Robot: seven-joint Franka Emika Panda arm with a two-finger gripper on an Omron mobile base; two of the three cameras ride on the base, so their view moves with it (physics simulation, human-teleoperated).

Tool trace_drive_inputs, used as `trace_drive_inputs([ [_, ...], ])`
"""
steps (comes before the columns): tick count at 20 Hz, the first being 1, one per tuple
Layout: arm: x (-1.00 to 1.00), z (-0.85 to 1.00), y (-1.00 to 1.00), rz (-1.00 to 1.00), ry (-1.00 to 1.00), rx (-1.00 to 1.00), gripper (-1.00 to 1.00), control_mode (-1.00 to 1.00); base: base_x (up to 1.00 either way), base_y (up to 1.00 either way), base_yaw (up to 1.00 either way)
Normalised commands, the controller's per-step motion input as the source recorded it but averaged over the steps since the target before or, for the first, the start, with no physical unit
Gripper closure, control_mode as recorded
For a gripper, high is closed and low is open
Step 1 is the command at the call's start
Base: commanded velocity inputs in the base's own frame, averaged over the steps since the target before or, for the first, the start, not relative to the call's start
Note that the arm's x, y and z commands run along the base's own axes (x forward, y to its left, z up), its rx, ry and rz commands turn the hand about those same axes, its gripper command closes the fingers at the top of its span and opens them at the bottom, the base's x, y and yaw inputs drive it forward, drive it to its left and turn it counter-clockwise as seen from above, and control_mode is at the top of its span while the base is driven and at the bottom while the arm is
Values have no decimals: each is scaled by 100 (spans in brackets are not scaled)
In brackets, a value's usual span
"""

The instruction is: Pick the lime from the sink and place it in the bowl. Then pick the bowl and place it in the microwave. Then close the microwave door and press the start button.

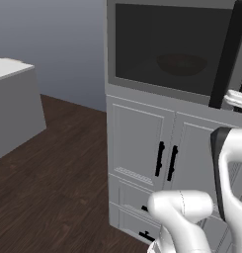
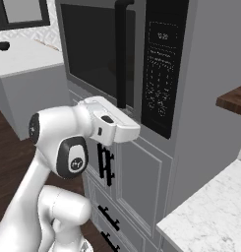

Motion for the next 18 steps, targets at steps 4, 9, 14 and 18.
trace_drive_inputs([
  [4,0,0,-31,4,0,3,100,-100,0,0,0],
  [9,0,0,-29,11,0,3,100,-100,0,0,0],
  [14,4,0,-20,9,0,2,100,-100,0,0,0],
  [18,14,0,0,0,0,0,100,-100,0,0,0],
])
